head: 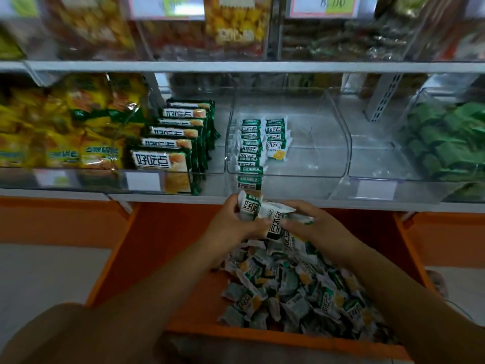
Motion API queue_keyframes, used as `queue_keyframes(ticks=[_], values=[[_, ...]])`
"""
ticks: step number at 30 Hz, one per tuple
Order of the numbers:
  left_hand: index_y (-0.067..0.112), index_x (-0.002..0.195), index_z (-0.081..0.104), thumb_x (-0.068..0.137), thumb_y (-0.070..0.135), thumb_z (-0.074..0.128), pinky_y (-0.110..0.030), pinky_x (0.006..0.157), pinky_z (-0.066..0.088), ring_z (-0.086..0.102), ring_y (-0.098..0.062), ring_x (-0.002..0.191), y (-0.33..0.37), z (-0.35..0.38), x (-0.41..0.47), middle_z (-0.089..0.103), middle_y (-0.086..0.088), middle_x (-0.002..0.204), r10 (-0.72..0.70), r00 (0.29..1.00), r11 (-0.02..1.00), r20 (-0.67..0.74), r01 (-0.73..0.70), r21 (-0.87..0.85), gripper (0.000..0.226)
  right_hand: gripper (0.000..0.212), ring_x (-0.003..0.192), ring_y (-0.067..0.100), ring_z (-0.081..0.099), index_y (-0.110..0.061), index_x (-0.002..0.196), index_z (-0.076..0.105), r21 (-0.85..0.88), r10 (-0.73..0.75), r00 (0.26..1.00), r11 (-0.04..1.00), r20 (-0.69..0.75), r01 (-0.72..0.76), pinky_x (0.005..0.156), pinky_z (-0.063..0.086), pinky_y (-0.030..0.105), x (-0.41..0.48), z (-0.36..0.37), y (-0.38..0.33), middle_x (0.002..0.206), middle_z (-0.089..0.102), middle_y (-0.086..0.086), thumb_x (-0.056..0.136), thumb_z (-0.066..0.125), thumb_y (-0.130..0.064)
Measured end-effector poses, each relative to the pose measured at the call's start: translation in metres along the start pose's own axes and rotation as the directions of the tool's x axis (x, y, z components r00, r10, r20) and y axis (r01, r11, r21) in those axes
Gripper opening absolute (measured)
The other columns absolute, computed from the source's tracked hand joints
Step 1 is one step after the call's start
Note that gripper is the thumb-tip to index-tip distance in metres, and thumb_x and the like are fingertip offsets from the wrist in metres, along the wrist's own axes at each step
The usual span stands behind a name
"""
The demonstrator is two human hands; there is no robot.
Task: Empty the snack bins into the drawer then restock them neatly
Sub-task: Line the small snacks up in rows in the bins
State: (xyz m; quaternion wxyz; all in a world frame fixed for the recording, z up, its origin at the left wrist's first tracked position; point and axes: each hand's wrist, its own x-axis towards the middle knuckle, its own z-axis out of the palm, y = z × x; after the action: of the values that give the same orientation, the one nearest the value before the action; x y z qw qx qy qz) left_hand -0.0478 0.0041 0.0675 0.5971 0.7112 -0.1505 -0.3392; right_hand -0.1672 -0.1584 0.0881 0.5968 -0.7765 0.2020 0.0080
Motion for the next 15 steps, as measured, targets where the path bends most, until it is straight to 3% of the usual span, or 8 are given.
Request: queue_keyframes(ticks=[4, 6, 8, 11, 15], values=[[0.039, 0.121, 0.047, 0.069, 0.036, 0.087, -0.046, 0.096, 0.053, 0.066, -0.019, 0.105, 0.005, -0.021, -0.001, 0.065, 0.004, 0.12, 0.059, 0.99, 0.998, -0.131, -0.055, 0.032, 0.065, 0.04, 0.121, 0.012, 0.052, -0.052, 0.109, 0.061, 0.089, -0.015, 0.994, 0.996, -0.112, 0.025, 0.102, 0.045, 0.043, 0.005, 0.0, -0.006, 0.131, 0.051, -0.016, 0.074, 0.078, -0.044], [0.036, 0.134, 0.042, 0.06, 0.05, 0.088, -0.049, 0.101, 0.049, 0.06, -0.022, 0.115, 0.008, -0.027, -0.002, 0.058, 0.004, 0.131, 0.063, 0.985, 0.998, -0.158, -0.06, 0.024, 0.088, 0.041, 0.124, 0.017, 0.051, -0.051, 0.106, 0.062, 0.174, 0.009, 0.989, 0.985, -0.145, 0.017, 0.103, 0.043, 0.049, 0.007, 0.001, -0.007, 0.133, 0.05, -0.015, 0.07, 0.08, -0.043], [0.036, 0.138, 0.04, 0.046, 0.063, 0.086, -0.05, 0.102, 0.047, 0.056, -0.024, 0.121, 0.013, -0.026, -0.003, 0.054, 0.004, 0.137, 0.068, 0.985, 0.998, -0.16, -0.069, 0.003, 0.107, 0.044, 0.113, 0.024, 0.061, -0.042, 0.103, 0.065, 0.253, 0.033, 0.984, 0.967, -0.177, 0.013, 0.097, 0.048, 0.051, 0.013, 0.003, -0.008, 0.125, 0.06, -0.005, 0.063, 0.084, -0.045], [0.035, 0.129, 0.046, 0.058, 0.053, 0.087, -0.048, 0.1, 0.049, 0.059, -0.021, 0.116, 0.021, -0.022, -0.001, 0.059, 0.006, 0.13, 0.122, 0.983, 0.992, -0.137, -0.125, -0.018, 0.084, 0.032, 0.1, 0.027, 0.067, -0.027, 0.101, 0.064, 0.301, 0.039, 0.974, 0.953, -0.224, 0.031, 0.089, 0.053, 0.049, 0.02, 0.005, -0.012, 0.107, 0.069, 0.004, 0.074, 0.081, -0.029], [0.043, 0.125, 0.048, 0.052, 0.058, 0.087, -0.045, 0.097, 0.052, 0.062, -0.018, 0.113, 0.03, -0.024, 0.005, 0.06, 0.008, 0.128, 0.181, 0.974, 0.981, -0.136, -0.188, -0.043, 0.084, 0.028, 0.094, 0.027, 0.065, -0.019, 0.101, 0.06, 0.236, -0.03, 0.962, 0.967, -0.271, 0.097, 0.083, 0.052, 0.044, 0.028, 0.004, -0.023, 0.102, 0.068, 0.009, 0.08, 0.075, -0.028]])
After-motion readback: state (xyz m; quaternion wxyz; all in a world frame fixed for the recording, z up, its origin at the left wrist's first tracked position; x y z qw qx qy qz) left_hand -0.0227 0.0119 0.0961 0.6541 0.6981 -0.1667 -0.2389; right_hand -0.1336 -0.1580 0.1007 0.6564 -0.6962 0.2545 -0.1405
